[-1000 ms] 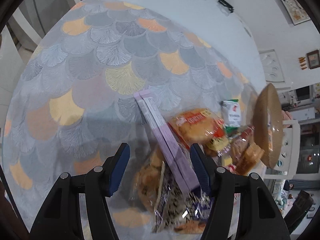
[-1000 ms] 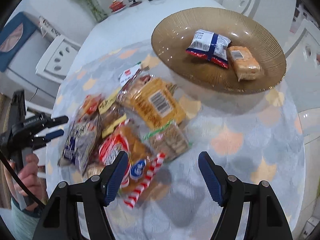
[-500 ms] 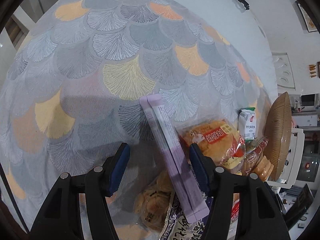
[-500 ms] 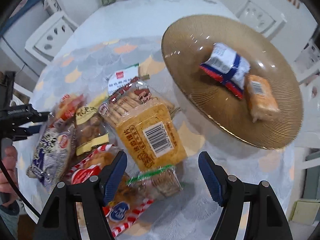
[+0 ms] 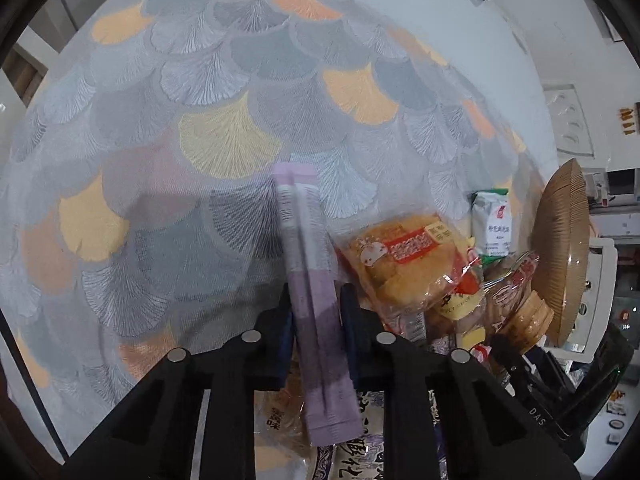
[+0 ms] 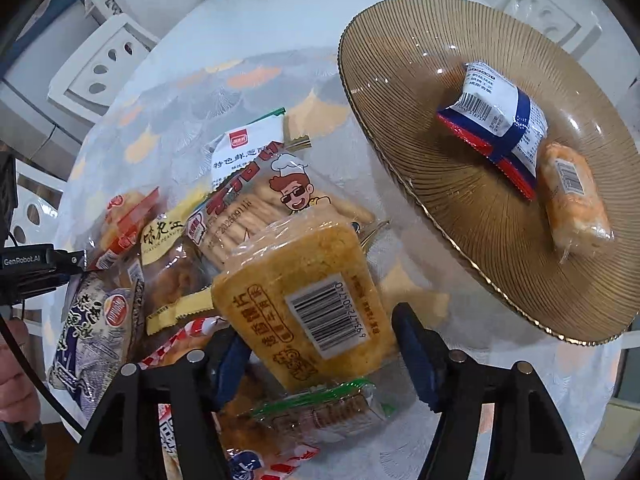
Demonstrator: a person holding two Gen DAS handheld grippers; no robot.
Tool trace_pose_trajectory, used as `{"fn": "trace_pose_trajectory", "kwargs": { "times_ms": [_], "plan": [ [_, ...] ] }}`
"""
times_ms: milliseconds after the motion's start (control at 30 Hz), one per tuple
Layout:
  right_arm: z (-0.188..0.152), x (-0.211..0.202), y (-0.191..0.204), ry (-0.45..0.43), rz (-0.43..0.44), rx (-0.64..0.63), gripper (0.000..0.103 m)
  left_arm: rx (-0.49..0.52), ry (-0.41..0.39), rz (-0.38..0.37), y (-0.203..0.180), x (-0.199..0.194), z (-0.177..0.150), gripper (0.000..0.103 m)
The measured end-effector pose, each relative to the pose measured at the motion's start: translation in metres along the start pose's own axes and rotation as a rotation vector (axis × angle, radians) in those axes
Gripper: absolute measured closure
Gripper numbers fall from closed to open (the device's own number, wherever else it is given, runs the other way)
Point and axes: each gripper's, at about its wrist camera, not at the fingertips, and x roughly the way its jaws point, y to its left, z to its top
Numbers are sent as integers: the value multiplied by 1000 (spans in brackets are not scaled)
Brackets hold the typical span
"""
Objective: Organize snacks
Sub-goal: 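Grasp the lilac stick pack with the left tool while the right tool grasps the yellow cracker pack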
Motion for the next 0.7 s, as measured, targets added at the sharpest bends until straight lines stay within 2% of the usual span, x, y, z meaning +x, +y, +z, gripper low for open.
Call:
{"fn": "trace_pose_trajectory", "kwargs": {
  "times_ms": [333,700],
  "plan": [
    [-13,-31,9,-73,54,20,45,69,-60,-37,-7,-25,-5,94],
    [-8,-36,3,-59,132,96,46,75,-72,-6,-5,-23,-3,95]
  ]
}}
